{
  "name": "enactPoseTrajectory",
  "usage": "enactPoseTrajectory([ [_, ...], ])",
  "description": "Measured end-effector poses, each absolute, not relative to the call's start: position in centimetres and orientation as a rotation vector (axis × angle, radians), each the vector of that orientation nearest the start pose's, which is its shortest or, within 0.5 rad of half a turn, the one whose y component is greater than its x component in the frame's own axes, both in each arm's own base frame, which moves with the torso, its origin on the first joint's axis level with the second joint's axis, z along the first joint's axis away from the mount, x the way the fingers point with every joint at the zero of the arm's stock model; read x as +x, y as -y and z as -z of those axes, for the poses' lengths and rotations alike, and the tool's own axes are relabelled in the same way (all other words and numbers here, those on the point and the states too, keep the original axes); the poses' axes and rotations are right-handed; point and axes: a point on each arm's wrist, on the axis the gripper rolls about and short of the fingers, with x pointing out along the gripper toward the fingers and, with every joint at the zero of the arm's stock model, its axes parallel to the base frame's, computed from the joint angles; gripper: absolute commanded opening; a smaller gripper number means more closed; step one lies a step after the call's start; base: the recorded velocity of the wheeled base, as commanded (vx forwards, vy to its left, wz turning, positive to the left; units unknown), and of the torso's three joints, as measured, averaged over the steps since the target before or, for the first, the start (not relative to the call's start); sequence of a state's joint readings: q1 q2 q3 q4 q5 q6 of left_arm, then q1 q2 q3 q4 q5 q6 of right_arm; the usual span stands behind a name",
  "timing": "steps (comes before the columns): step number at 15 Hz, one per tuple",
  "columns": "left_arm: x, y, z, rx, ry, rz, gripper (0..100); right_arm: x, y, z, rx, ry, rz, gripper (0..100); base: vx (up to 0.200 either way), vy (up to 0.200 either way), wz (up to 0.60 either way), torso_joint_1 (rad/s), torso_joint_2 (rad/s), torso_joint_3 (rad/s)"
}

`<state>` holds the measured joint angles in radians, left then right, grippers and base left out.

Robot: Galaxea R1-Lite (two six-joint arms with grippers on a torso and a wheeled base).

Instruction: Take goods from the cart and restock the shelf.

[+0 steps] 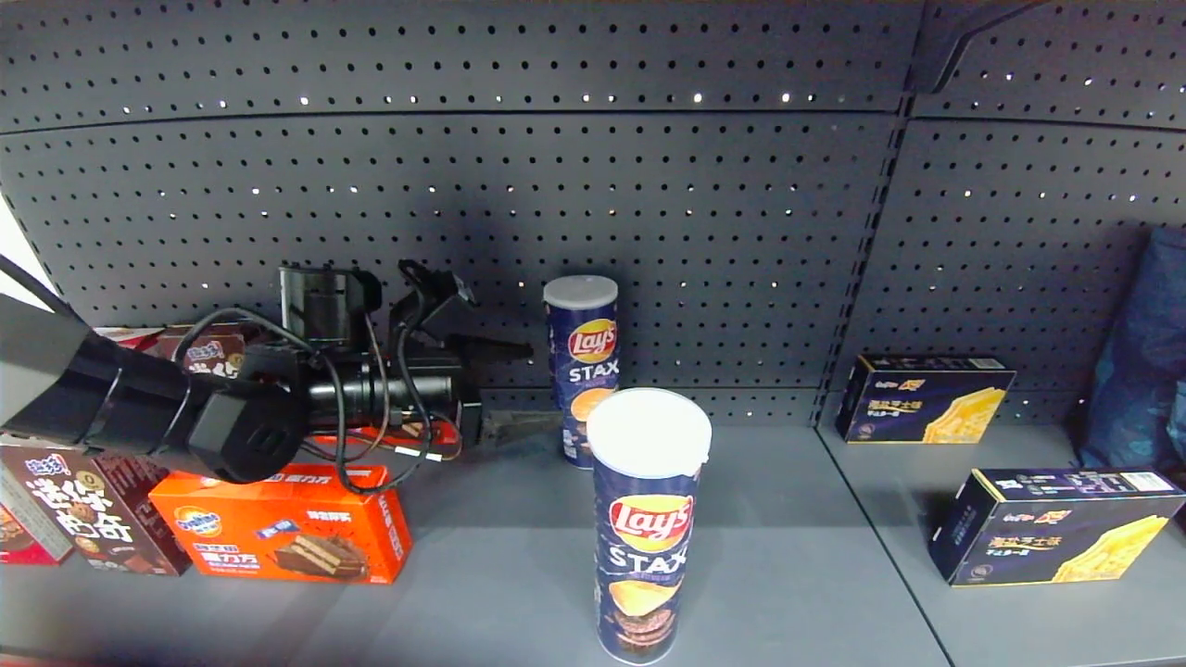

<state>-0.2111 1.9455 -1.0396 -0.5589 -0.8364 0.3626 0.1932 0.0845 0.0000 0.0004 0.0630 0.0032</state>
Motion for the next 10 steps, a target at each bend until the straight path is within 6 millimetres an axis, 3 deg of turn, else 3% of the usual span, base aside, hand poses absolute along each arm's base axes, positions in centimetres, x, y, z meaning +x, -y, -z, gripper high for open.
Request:
enactPoseTrajectory([
  [6, 34.1, 9.8, -17.0, 0.284, -0.176, 0.843, 100, -1.6, 0.2, -7.7, -0.002, -0.085, -0.255, 100, 0.0, 0.0, 0.0, 0.0, 0.0, 0.0],
  [10, 32.7, 10.3, -16.4, 0.348, -0.237, 0.633, 100, -1.6, 0.2, -7.7, -0.002, -0.085, -0.255, 100, 0.0, 0.0, 0.0, 0.0, 0.0, 0.0],
])
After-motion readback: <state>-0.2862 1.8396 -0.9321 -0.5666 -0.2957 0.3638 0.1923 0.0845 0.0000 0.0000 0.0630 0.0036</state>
